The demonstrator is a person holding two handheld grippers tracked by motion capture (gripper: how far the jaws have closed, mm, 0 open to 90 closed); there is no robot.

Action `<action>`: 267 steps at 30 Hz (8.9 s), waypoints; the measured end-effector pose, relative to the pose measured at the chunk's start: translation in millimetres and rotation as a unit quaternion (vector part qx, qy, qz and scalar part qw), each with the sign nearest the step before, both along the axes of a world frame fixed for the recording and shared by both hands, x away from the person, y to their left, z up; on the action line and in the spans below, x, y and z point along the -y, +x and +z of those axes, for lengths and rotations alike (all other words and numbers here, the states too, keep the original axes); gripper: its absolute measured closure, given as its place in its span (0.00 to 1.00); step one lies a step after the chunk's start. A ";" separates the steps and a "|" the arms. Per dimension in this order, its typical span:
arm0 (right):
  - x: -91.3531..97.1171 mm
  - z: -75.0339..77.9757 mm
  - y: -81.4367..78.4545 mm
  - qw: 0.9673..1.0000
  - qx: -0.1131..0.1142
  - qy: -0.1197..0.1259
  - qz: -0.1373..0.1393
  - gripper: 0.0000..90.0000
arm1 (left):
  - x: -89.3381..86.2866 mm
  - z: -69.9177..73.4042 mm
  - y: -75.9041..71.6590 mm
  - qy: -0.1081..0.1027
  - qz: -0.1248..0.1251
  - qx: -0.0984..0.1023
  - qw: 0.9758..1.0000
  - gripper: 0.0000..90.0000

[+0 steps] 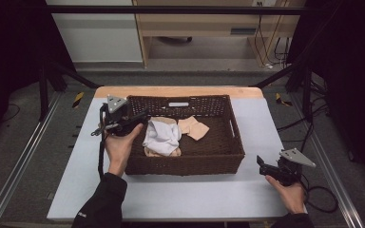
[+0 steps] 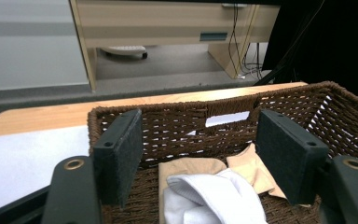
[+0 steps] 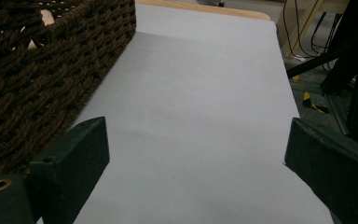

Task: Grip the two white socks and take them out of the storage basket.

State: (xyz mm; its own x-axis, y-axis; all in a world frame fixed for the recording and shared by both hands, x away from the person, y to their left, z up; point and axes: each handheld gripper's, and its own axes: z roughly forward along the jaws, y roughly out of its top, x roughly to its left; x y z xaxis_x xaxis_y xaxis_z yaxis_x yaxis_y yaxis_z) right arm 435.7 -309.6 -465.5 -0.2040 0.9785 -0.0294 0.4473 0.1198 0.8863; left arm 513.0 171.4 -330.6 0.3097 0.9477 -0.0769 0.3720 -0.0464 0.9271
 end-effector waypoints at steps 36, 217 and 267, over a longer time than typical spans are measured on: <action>-0.5 -1.2 2.7 1.000 -0.005 0.000 0.005 0.07 | 37.0 -68.7 58.0 0.100 -0.031 -0.142 0.984 0.37; 1.4 0.1 -1.2 1.000 -0.005 -0.010 0.001 0.09 | 32.5 9.3 29.7 -0.001 -0.042 -0.011 0.999 0.46; -0.5 -1.7 0.2 1.000 -0.012 -0.015 0.011 0.10 | 28.1 -106.6 87.3 0.115 -0.032 -0.236 0.964 0.51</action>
State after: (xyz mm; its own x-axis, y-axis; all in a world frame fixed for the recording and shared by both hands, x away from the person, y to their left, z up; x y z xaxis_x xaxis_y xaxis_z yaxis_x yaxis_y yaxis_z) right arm 435.9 -309.1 -467.2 -0.2267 0.9725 -0.0538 0.4650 0.1566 0.8713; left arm 600.3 143.3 -437.2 0.3499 0.9367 -0.0129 0.7393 -0.2676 0.6180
